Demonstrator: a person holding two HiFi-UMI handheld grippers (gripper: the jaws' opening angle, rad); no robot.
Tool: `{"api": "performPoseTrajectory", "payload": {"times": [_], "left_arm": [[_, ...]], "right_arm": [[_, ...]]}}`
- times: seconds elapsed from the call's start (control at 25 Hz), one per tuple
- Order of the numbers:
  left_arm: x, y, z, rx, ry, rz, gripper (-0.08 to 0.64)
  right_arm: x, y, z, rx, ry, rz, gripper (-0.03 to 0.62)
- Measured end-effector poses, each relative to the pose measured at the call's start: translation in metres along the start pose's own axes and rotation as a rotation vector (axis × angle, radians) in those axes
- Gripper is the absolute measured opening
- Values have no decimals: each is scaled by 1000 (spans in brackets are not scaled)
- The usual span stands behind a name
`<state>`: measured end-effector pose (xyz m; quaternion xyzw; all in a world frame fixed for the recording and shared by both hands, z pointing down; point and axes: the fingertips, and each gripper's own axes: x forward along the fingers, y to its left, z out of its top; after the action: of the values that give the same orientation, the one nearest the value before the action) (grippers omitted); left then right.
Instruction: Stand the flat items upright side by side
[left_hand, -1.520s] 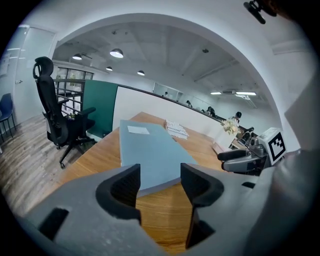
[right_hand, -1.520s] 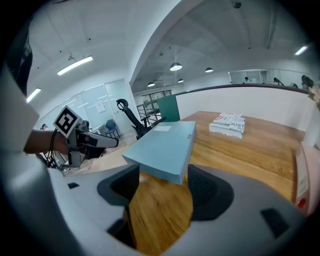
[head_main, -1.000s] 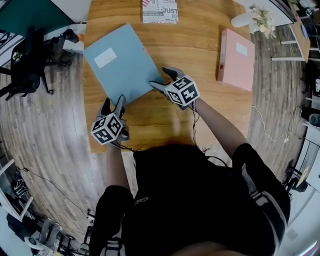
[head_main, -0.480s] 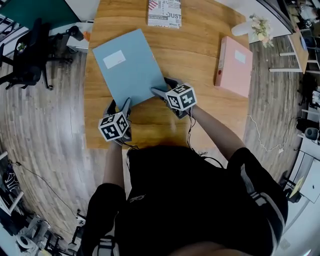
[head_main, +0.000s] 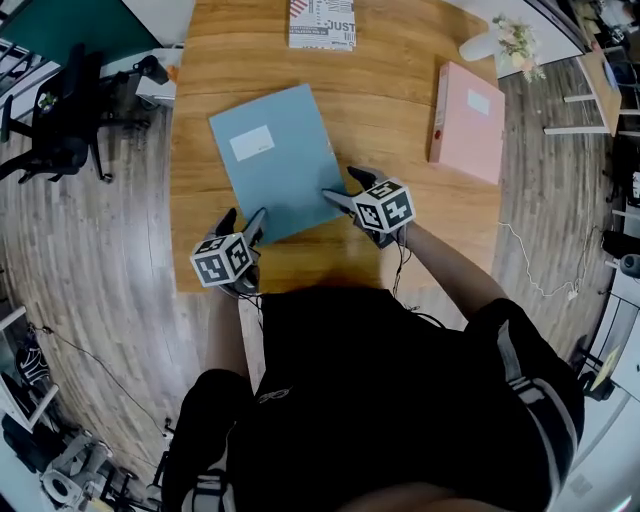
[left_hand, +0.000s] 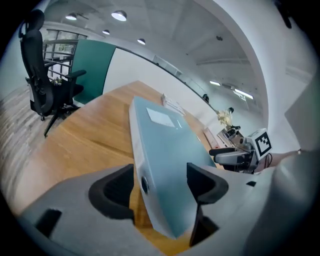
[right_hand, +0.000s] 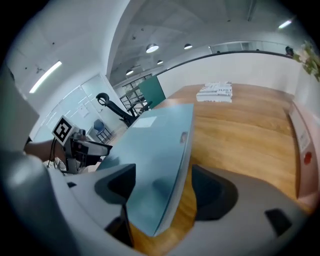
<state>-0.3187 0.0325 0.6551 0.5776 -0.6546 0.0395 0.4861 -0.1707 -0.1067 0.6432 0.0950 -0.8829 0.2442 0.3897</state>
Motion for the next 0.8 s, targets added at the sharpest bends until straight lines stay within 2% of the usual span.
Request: {"api": "performPoseTrajectory", "payload": {"times": [0.08, 0.16, 0.28, 0.48, 0.8], "left_arm": [[6, 14, 38, 17, -44, 3, 341], [16, 21, 71, 48, -53, -8, 344], [35, 26, 102, 38, -44, -44, 357], [55, 25, 90, -10, 35, -107, 362], [61, 22, 80, 54, -16, 32, 339]], "right_arm": [[9, -12, 36, -12, -35, 12, 350], [21, -20, 69, -13, -52, 22, 331], [46, -32, 92, 4, -17, 26, 355], [66, -29, 73, 9, 101, 40, 374], [72, -26, 78, -92, 81, 47, 368]]}}
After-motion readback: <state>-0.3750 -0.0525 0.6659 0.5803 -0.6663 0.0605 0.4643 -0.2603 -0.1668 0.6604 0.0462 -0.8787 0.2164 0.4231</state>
